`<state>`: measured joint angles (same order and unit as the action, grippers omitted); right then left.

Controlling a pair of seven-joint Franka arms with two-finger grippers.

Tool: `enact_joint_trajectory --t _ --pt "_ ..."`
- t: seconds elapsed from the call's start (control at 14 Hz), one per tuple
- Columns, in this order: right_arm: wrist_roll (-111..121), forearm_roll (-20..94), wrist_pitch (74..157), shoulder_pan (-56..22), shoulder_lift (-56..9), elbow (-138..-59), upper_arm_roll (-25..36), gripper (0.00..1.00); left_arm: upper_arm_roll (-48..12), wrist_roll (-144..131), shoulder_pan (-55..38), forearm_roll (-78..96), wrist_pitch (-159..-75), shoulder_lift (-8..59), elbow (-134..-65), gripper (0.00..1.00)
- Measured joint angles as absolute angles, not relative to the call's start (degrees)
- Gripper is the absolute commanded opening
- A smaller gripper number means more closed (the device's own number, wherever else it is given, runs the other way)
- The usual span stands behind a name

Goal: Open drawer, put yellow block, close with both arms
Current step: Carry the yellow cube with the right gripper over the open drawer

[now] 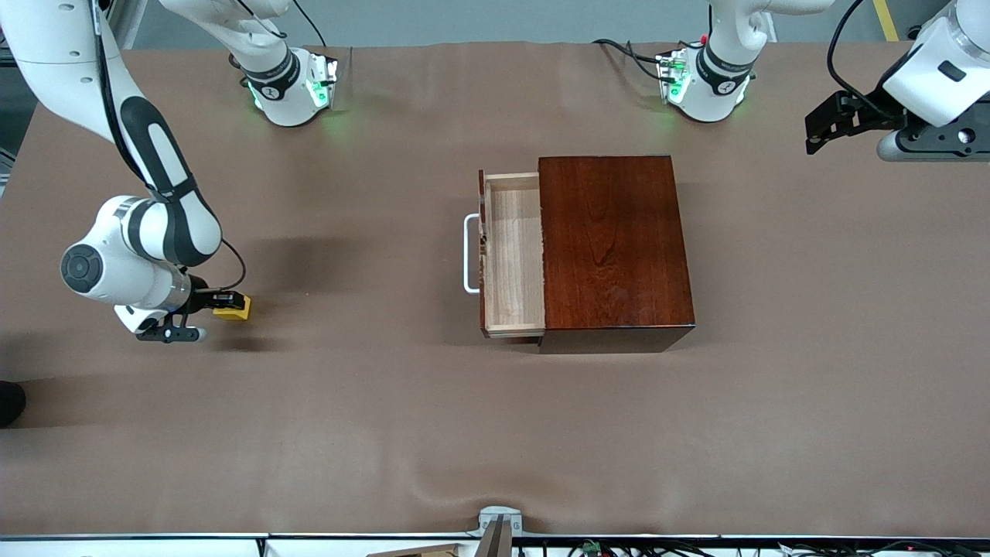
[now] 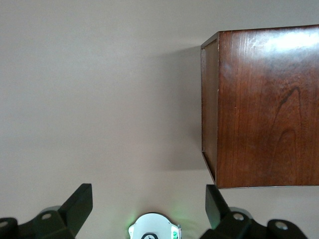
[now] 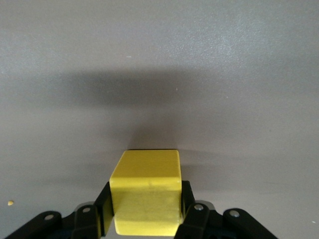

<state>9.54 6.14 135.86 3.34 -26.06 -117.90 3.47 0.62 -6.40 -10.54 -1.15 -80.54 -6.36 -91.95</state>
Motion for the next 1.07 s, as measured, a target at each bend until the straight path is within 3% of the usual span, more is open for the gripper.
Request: enact_joint_trajectory --t 0.43,0.72,1.07 --pt "9.53 6.42 132.64 3.04 -23.77 -117.05 3.14 0.00 0.48 -6.40 -10.57 -1.15 -80.54 -6.34 -91.90 1.00" --pt "3.27 6.67 125.85 1.60 -21.43 -115.00 2.61 0.00 0.37 -6.40 -10.58 -1.15 -80.54 -6.34 -91.86 1.00" --pt "-13.64 6.72 119.67 -5.89 -16.80 -113.15 1.88 0.00 -0.05 -6.40 -10.60 -1.14 -80.55 -6.33 -91.83 1.00"
